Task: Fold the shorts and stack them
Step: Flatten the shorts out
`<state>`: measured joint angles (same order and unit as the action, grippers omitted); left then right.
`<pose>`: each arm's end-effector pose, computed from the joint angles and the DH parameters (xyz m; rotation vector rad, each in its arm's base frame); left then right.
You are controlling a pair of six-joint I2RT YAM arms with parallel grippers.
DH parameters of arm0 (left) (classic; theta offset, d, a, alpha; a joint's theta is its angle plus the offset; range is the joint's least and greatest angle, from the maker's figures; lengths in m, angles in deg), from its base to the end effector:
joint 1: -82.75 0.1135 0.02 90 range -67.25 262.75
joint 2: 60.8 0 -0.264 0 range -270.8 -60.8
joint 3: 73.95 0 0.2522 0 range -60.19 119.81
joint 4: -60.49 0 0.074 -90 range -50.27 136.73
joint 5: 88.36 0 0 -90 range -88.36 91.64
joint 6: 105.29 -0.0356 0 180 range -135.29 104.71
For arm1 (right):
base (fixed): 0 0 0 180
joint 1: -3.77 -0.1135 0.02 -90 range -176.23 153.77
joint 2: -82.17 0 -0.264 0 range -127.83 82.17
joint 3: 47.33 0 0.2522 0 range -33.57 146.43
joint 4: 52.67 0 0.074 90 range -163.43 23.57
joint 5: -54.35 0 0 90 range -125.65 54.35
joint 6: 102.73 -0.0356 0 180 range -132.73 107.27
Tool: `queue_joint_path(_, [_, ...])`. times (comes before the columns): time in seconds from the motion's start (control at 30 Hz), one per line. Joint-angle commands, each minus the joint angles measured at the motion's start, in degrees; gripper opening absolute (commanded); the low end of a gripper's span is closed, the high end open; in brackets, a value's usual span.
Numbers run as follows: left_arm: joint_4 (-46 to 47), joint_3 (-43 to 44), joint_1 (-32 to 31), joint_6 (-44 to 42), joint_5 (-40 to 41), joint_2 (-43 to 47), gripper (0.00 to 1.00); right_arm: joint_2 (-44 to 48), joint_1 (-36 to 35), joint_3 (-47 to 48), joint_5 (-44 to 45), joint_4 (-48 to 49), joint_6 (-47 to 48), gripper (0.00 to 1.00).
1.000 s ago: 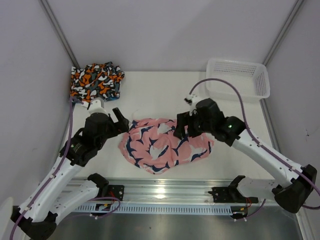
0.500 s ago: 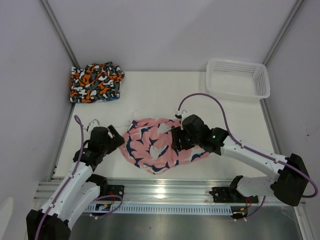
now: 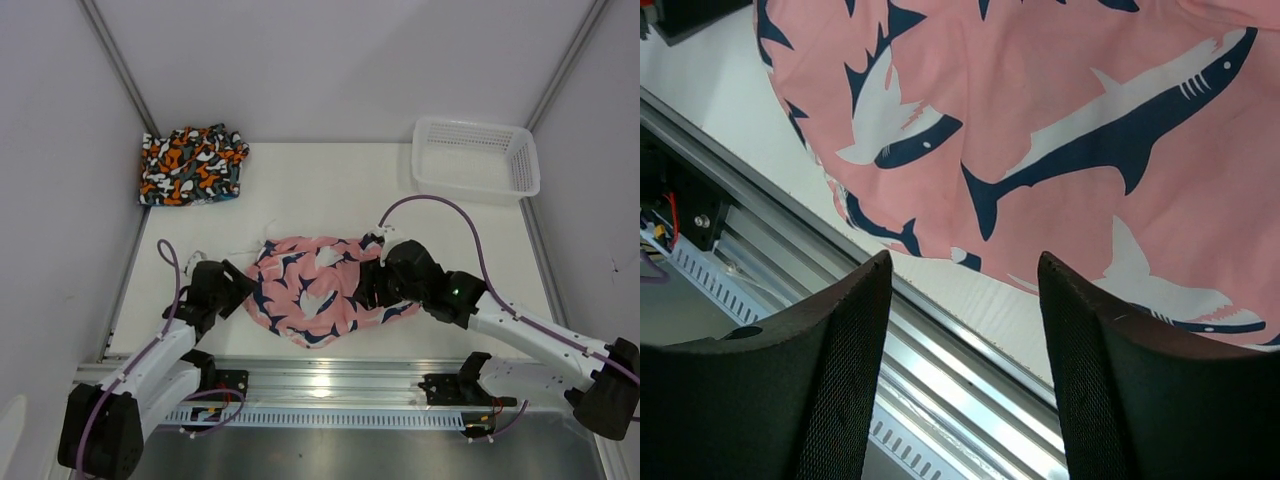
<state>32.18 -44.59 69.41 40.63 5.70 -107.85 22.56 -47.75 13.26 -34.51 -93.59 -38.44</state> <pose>0.1528 -0.0336 0.1513 -0.9138 2.2491 -0.4865 0.1391 0.1738 0.2752 -0.5170 2.3054 0.6701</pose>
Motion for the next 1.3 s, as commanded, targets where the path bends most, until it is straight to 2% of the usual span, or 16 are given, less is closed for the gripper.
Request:
queue_joint_path(0.0, [4.96,-0.39,1.12,3.84,-0.54,-2.34,0.72,2.57,0.11,-0.33,1.4,0.53,-0.92,0.62])
queue_joint_path(0.17, [6.01,-2.66,1.92,6.3,-1.59,-4.19,0.7,3.8,0.46,-0.77,1.49,-0.26,-0.92,0.61])
queue_joint_path(0.3, [10.06,-6.97,2.62,9.55,-2.65,-1.91,0.61,3.89,0.73,-1.12,1.31,-0.09,-1.18,0.61])
queue_joint_path(0.4, [9.01,-6.37,2.71,9.12,-1.43,-1.12,0.53,3.72,0.9,-1.21,0.96,0.09,-1.36,0.61])
queue_joint_path(0.53, [9.09,-6.02,2.97,8.5,-0.98,-1.99,0.52,3.72,0.99,-1.21,0.7,0.26,-1.62,0.61])
queue_joint_path(0.8, [8.4,-0.22,3.15,3.84,0.6,-15.53,0.42,3.81,0.99,-0.86,0.0,-0.35,-2.32,0.61])
queue_joint_path(0.83, [8.92,-0.13,3.15,4.11,0.78,-15.62,0.4,3.89,0.99,-0.77,-0.09,-0.53,-2.41,0.61])
queue_joint_path(0.87, [9.36,-0.3,3.06,4.54,0.87,-15.79,0.28,3.81,0.99,-0.69,-0.09,-0.79,-2.41,0.61])
queue_joint_path(1.0, [9.63,1.01,3.06,3.67,0.78,-16.76,0.0,3.63,0.99,-0.69,-2.27,-0.97,-2.67,0.61])
queue_joint_path(1.13, [6.82,4.7,3.06,3.06,2.01,-14.67,0.0,1.26,-1.89,-0.86,-3.79,-0.97,-1.71,0.62])
queue_joint_path(1.27, [-3.44,14.18,2.54,1.92,6.48,-10.79,0.0,-2.43,-8.14,-0.34,-0.8,2.97,-1.01,0.63])
